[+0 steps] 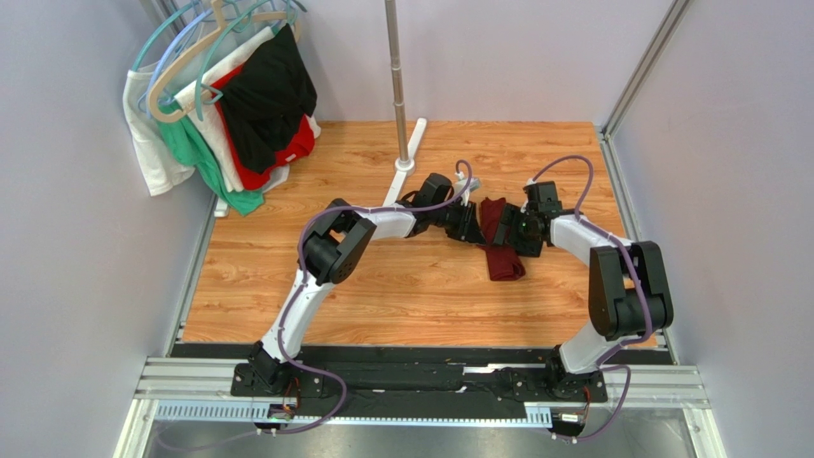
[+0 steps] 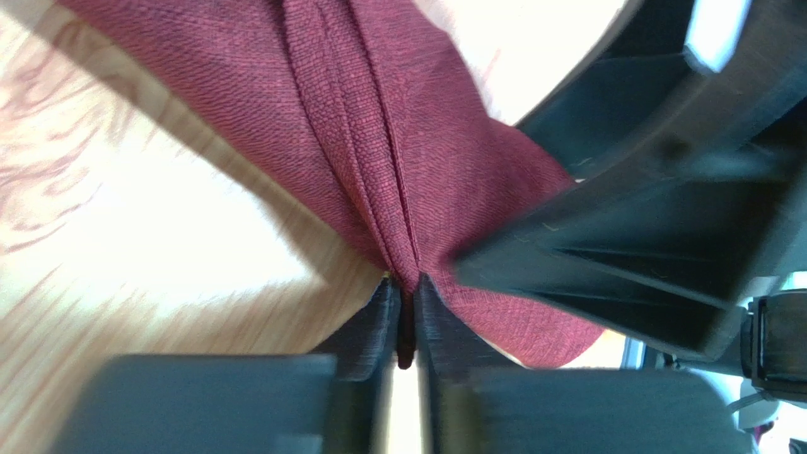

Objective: Fold the napkin, place the utensils inside, and roll it up
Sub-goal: Reset both arms

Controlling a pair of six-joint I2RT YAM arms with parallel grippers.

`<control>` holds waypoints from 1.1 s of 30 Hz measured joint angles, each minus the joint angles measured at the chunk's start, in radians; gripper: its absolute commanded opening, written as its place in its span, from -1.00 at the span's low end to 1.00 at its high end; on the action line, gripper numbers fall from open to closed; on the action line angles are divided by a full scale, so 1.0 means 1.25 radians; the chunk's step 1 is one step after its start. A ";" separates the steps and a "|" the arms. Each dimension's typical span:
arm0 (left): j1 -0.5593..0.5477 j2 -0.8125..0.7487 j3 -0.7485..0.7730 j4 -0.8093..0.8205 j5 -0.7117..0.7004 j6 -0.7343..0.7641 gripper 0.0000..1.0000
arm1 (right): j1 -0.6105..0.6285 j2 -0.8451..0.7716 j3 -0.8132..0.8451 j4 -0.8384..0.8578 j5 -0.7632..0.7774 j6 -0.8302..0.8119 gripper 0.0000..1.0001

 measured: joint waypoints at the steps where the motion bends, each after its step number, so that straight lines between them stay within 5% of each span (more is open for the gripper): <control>1: 0.001 0.000 0.000 -0.005 -0.002 0.000 0.02 | -0.003 -0.011 -0.006 -0.010 0.002 -0.006 0.56; 2: 0.003 0.000 0.000 -0.005 0.003 -0.002 0.10 | -0.006 -0.024 -0.011 -0.025 0.005 -0.009 0.59; 4: 0.003 -0.007 0.002 -0.002 0.006 -0.003 0.67 | -0.009 -0.043 -0.018 -0.047 0.005 -0.015 0.69; 6: 0.003 -0.020 0.001 -0.004 -0.002 0.003 0.98 | -0.011 -0.069 -0.019 -0.070 0.004 -0.021 0.73; 14: 0.014 -0.169 -0.105 -0.032 -0.097 0.025 0.98 | -0.014 -0.230 -0.019 -0.128 0.008 -0.044 0.79; 20: 0.082 -0.380 -0.320 -0.007 -0.146 0.024 0.98 | -0.030 -0.330 -0.019 -0.148 0.015 -0.050 0.79; 28: 0.209 -0.930 -0.599 -0.152 -0.304 0.058 0.98 | -0.035 -0.536 -0.067 -0.133 0.040 -0.063 0.79; 33: 0.305 -1.258 -0.613 -0.315 -0.386 0.092 0.98 | -0.035 -0.635 -0.121 -0.103 0.060 -0.078 0.79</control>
